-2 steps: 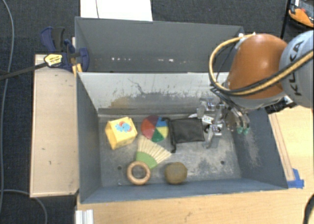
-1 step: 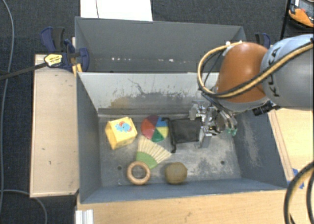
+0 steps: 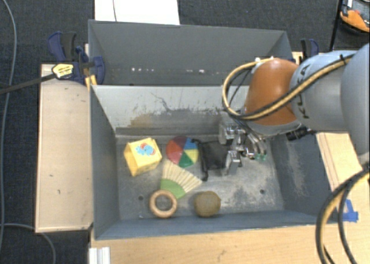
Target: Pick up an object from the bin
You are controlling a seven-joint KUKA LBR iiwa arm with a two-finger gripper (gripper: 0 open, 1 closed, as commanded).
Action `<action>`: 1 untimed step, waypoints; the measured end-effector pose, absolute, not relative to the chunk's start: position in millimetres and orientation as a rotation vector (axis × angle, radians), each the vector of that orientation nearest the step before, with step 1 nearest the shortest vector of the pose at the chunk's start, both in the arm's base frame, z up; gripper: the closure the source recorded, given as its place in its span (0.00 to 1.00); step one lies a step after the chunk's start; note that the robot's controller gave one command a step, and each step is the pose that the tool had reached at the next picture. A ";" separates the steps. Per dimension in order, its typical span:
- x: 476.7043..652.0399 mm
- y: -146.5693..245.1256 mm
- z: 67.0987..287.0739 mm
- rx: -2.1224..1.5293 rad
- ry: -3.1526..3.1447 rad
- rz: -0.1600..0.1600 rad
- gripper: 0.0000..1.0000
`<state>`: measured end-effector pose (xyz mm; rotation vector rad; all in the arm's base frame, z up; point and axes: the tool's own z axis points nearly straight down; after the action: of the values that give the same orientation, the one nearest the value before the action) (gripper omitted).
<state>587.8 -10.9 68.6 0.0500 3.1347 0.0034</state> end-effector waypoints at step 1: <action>577.8 -9.0 72.2 0.056 3.129 0.003 0.00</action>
Offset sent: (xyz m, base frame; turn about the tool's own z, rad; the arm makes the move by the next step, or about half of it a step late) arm 0.0000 0.0000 0.0000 0.0000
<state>577.8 -9.0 72.2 0.0557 3.1289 0.0025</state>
